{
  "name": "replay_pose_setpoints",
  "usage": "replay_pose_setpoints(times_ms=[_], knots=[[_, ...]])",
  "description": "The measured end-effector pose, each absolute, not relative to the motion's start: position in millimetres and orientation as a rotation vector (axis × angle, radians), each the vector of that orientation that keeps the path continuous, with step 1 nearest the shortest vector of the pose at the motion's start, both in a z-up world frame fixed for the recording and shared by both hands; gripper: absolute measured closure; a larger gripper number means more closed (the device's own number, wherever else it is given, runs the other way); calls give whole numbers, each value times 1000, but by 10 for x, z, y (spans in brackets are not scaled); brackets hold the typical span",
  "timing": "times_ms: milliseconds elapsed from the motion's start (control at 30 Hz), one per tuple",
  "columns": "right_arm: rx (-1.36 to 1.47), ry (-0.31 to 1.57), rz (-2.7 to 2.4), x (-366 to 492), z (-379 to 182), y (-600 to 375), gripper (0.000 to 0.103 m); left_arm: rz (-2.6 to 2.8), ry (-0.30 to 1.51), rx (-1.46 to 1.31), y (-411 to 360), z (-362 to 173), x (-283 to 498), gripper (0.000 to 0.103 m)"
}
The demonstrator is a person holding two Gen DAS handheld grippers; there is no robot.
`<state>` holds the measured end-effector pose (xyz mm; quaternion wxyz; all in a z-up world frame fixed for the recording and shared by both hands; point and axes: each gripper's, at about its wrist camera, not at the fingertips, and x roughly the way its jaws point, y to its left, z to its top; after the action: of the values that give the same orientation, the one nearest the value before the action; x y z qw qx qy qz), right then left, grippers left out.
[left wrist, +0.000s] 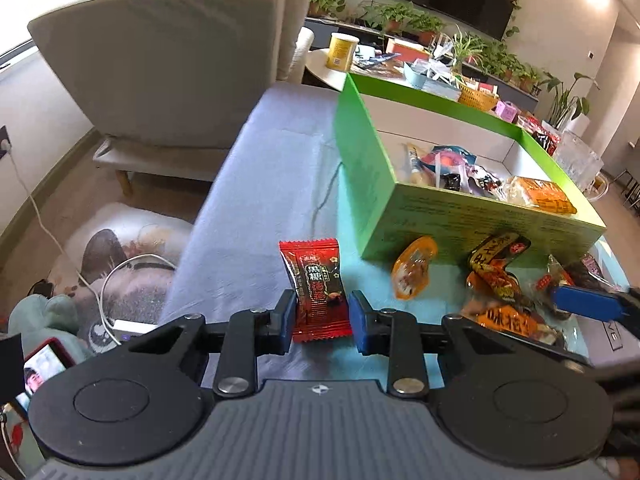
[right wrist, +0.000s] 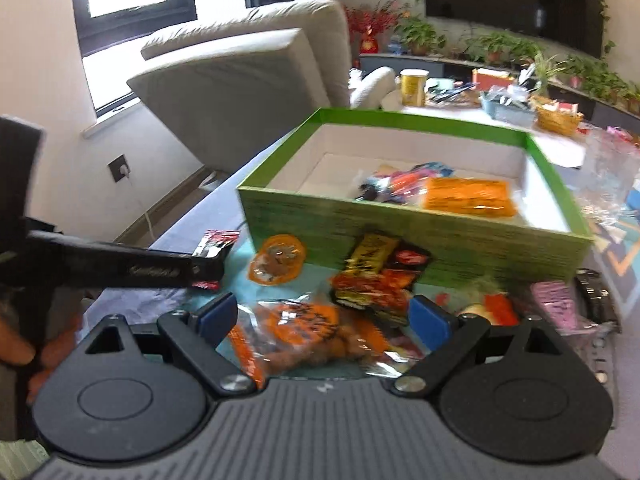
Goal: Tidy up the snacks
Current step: 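Grasp the small red square packet with left while right grasps orange nut bag, then lift both held snacks and carry them over the green box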
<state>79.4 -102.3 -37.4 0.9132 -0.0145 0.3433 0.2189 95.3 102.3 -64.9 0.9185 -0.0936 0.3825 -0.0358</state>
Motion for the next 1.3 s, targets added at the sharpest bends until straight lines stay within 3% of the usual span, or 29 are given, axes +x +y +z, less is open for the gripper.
replay_pose_setpoints(times_ms=[433,733,867,1000,1300], knots=[[-13,816,531,777,-542,-947,45,-99,777,-206,1011,-562,977,76],[-57,785,614,442,-467,-985,44,-86,759,-214,1032,-518,924,76],[-11,760,562,533,-418,-1016,44,-93,747,-199,1022,-461,883,76],[-176,684,648,612,-380,-868,44,-81,744,-200,1040,-433,868,76],[-208,760,676,1052,-601,-678,45,-90,754,-207,1040,-451,874,76]])
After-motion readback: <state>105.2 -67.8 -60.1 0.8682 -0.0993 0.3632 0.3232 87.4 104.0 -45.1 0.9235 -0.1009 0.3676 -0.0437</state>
